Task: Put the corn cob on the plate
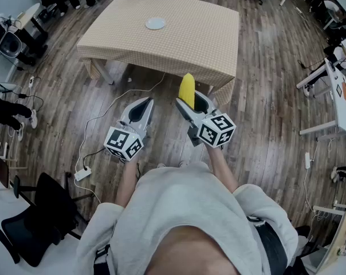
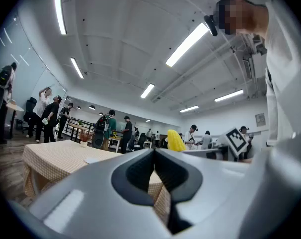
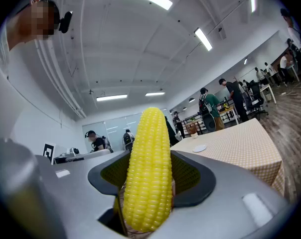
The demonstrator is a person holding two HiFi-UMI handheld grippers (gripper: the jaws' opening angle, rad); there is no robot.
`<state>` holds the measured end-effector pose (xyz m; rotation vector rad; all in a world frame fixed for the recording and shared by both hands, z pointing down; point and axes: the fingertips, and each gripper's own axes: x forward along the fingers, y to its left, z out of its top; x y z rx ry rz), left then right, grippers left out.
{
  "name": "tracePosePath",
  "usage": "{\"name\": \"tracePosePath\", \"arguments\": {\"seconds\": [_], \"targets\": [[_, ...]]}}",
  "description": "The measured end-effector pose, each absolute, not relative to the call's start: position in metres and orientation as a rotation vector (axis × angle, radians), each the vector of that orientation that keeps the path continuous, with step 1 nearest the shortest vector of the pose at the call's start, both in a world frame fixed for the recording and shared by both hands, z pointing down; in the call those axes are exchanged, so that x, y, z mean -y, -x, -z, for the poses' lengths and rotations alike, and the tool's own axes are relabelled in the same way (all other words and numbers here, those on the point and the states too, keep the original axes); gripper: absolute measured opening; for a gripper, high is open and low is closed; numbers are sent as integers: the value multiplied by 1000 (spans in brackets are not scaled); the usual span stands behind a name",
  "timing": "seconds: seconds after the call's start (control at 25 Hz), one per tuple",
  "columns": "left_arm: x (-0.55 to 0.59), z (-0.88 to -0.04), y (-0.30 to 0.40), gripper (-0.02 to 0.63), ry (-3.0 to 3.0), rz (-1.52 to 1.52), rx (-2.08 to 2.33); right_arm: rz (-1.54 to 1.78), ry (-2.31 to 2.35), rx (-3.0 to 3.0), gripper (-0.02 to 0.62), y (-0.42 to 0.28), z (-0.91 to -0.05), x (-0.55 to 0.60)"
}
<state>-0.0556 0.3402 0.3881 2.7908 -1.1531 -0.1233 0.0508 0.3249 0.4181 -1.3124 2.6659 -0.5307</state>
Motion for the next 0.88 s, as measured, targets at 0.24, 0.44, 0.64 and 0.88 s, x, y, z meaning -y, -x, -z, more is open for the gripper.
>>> {"name": "tracePosePath", "arguments": {"seconds": [0.24, 0.44, 0.64, 0.88], "targets": [[-335, -385, 47, 8, -2803, 137, 1155, 503, 1266, -2686, 258, -52, -411, -319], [-337, -387, 37, 8, -2794, 135, 1168, 502, 1248, -2687, 258, -60, -411, -321], [-336, -388, 23, 8, -2783, 137, 1189, 498, 1239, -2690, 258, -76, -413, -323], [-333, -392, -2, 8, -2762, 123, 1221, 525, 1221, -2682, 258, -109, -420, -323]]}}
